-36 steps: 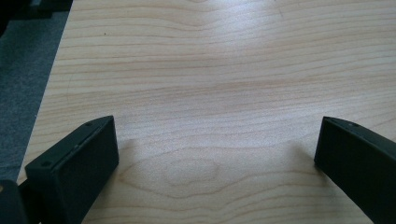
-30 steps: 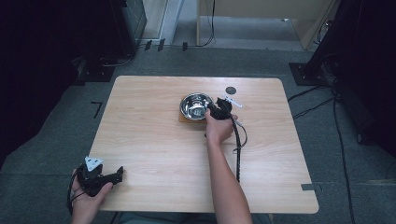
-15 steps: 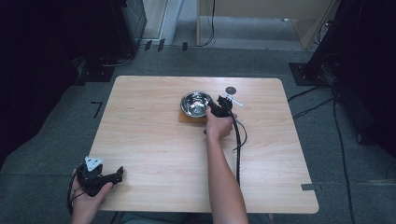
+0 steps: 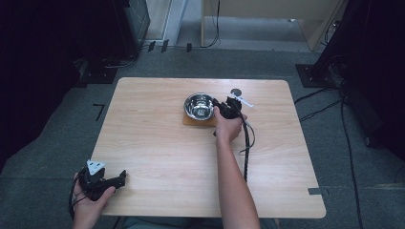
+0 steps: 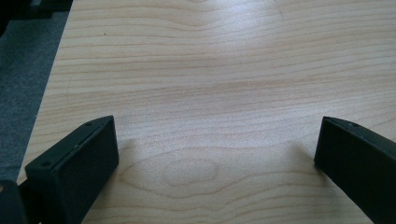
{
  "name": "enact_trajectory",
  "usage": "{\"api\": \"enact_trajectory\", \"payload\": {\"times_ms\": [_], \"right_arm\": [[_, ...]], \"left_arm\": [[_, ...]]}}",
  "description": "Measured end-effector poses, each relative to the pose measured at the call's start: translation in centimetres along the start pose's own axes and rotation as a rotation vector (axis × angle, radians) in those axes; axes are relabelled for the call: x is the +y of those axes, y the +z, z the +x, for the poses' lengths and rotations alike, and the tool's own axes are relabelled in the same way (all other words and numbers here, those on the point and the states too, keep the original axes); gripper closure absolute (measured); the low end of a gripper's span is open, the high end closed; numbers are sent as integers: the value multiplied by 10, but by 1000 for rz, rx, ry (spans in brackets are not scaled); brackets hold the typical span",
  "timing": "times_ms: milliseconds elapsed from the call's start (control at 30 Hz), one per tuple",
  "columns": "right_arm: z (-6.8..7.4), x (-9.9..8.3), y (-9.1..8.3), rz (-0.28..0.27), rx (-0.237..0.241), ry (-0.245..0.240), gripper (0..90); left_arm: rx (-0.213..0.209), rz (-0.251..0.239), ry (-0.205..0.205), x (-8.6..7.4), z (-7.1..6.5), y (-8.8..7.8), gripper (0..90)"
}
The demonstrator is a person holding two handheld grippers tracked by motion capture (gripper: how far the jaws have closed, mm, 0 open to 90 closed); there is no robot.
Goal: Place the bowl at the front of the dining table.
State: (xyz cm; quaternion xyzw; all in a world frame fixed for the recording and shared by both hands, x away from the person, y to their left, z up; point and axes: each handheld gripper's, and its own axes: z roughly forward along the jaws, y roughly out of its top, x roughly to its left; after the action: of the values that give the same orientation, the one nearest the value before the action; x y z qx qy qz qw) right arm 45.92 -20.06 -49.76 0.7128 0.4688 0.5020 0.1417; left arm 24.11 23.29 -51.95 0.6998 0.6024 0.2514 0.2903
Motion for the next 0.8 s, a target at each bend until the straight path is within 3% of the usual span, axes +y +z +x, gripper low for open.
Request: {"api": "enact_trajectory", "payload": {"times_ms": [200,333,400,600,700,800], "right_arm": [[1,3,-11,19,-20,-107,511],[0,4,-18,17,-9,-173,472],[0,4,-23,13,9,-184,441],[0,5,-36,61,-13,-248,343],[0,3,-46,82,32,-319,261],[-1,1,-56,89,35,-358,239]], "left_arm": [[0,0,0,0,0,0,0],[0,0,-1,0,0,0,0],[0,0,0,0,0,0,0],[0,0,-1,0,0,0,0],[0,0,0,0,0,0,0],[0,0,0,0,0,0,0]]}}
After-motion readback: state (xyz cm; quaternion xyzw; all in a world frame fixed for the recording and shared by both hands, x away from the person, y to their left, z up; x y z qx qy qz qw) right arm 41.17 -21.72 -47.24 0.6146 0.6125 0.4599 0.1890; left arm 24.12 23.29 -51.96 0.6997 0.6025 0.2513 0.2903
